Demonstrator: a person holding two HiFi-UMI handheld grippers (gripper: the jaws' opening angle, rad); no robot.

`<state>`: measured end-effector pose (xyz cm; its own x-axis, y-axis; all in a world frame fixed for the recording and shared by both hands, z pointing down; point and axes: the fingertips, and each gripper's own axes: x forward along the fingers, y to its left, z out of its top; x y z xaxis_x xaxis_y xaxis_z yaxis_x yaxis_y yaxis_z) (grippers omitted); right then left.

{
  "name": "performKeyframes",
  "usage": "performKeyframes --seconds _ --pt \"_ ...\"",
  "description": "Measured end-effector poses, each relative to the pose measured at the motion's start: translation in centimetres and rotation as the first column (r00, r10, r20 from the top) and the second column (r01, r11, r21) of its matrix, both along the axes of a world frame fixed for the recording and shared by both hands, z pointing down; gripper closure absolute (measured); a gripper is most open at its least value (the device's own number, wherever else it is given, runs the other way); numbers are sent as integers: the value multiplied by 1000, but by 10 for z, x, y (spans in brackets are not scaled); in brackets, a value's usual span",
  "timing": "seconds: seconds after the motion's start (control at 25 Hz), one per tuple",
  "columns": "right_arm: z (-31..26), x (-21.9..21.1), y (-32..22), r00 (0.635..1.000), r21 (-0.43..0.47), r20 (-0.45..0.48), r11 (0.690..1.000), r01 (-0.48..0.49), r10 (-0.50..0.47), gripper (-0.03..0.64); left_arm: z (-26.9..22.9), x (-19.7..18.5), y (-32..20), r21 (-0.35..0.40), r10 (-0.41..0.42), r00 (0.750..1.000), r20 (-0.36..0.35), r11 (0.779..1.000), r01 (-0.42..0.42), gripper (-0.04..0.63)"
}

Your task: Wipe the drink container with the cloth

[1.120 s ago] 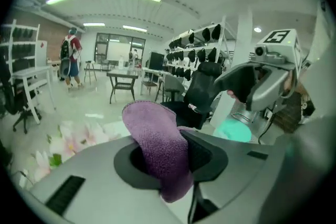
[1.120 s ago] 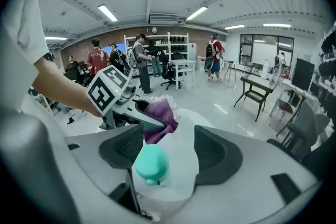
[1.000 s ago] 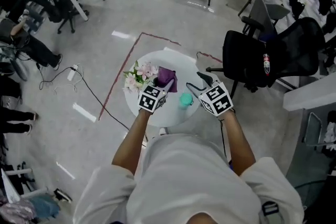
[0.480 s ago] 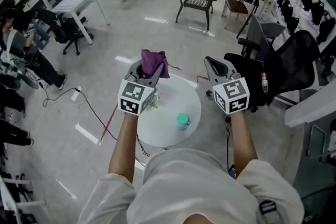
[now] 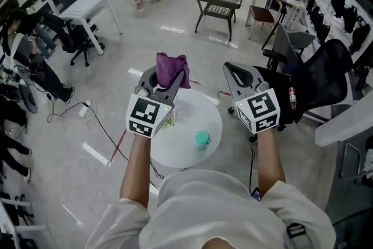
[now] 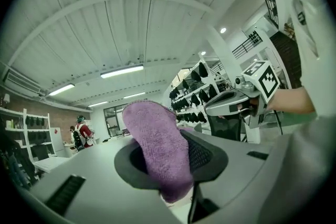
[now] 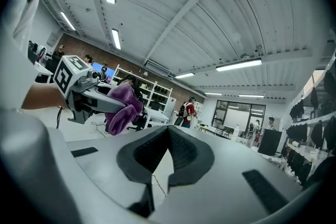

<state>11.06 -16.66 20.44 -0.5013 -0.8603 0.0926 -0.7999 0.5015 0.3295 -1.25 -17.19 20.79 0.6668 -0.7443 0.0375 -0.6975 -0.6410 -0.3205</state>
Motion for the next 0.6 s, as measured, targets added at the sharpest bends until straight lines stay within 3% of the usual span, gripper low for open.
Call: performKeyframes --seconds 0.6 --pt "8 3 3 1000 -14 -8 1000 -6 6 603 7 1 4 -20 0 1000 -1 1000 0 472"
